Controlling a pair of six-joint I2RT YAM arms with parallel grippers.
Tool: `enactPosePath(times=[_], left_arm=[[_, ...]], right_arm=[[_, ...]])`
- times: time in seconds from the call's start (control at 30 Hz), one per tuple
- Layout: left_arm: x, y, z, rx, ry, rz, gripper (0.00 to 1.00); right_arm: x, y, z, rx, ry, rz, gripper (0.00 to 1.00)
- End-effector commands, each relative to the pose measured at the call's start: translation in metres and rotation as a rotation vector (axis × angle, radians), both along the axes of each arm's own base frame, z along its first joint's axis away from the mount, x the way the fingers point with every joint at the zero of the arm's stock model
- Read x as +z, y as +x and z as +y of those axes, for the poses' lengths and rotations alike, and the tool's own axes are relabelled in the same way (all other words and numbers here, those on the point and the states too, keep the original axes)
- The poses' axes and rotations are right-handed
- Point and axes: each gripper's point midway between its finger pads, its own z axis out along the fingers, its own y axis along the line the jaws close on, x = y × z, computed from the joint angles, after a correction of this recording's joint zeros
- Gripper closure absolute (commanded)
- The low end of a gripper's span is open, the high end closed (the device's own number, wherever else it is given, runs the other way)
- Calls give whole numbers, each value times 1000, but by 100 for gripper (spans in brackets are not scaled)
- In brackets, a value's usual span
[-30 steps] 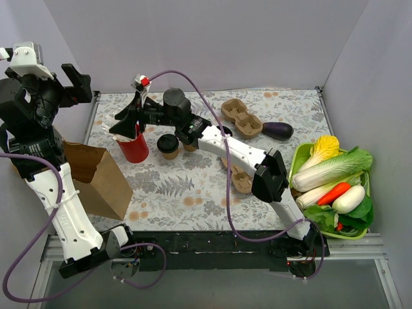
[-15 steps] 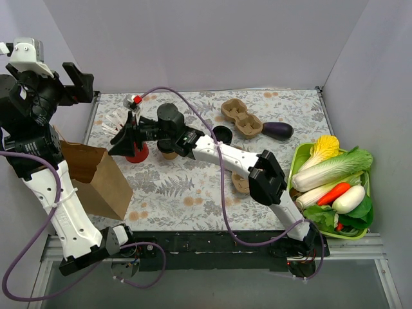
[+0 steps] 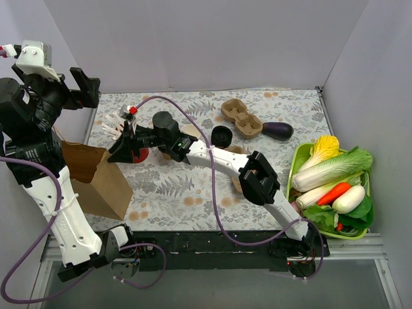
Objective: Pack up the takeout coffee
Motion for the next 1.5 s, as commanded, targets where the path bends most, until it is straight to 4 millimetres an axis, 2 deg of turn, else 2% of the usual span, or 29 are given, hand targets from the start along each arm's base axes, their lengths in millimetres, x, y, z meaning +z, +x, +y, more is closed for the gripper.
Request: enactPosePath(times=[0.0,0.07,0.1,0.17,0.2,0.23,0.27,0.3,0.33,0.37,0.4,0.43,0.47,0.53,0.57,0.6,0.7,0.73,0.8,0.83,0.97,1.1,1.17,1.23,1.33,1.4,1.47], left_arm=[[2,-6,-3,3,28,-2,2],[0,-5,-2,7,37,6,2],[-1,-6,-2,7,40,9,2],[0,-5,-2,11,50,8,2],[-1,-4,-2,10,50,12,2],[1,-4,-2,8,53,8,2],[0,-2,-3,2,52,11,2],[0,0,-4,-6,54,10,2],[1,1,-5,-15,60,7,2],[1,4,-6,-36,84,6,2],[0,6,-7,-51,103,11,2],[-3,8,-8,-70,127,18,2],[-4,9,-9,-85,160,20,2],[-17,17,-7,-120,240,47,2],[-21,19,-8,-143,265,55,2],[-34,24,-13,-213,304,83,2],[-56,25,-27,-343,316,130,2],[-60,25,-35,-401,310,128,2],[-75,25,-42,-461,281,148,2],[-75,17,-51,-513,281,127,2],[-89,0,-63,-587,302,117,2],[-102,-13,-62,-600,409,132,2],[-108,-18,-59,-602,449,152,6],[-106,-16,-59,-599,441,159,8],[-94,-18,-65,-617,412,131,8],[-69,-20,-71,-612,374,67,5],[-70,-18,-70,-618,414,54,4]], right_arm=[[25,0,7,5,110,-68,53],[25,0,9,12,120,-70,60],[26,0,9,14,127,-73,69],[29,2,8,8,135,-81,80],[29,2,8,8,134,-82,93],[32,2,6,3,132,-85,99],[34,5,4,-10,131,-83,99],[27,5,3,-8,113,-74,99],[36,6,-3,-9,122,-86,99],[35,4,-8,11,115,-94,99],[25,4,-13,17,91,-102,99],[35,7,-24,18,99,-118,99],[33,3,-31,47,83,-125,99],[31,9,-52,52,54,-143,99],[25,5,-61,82,23,-136,99],[20,7,-69,88,0,-130,99],[8,14,-101,87,-68,-131,99],[15,17,-113,75,-71,-145,99],[2,18,-127,80,-116,-155,99],[6,21,-135,74,-119,-164,99],[1,26,-158,92,-172,-167,99],[0,34,-183,76,-209,-211,99],[-5,34,-193,74,-233,-199,99],[-9,35,-203,64,-246,-204,99],[-16,32,-211,65,-263,-201,99],[-19,32,-217,69,-272,-187,99],[-20,31,-222,75,-269,-191,99]])
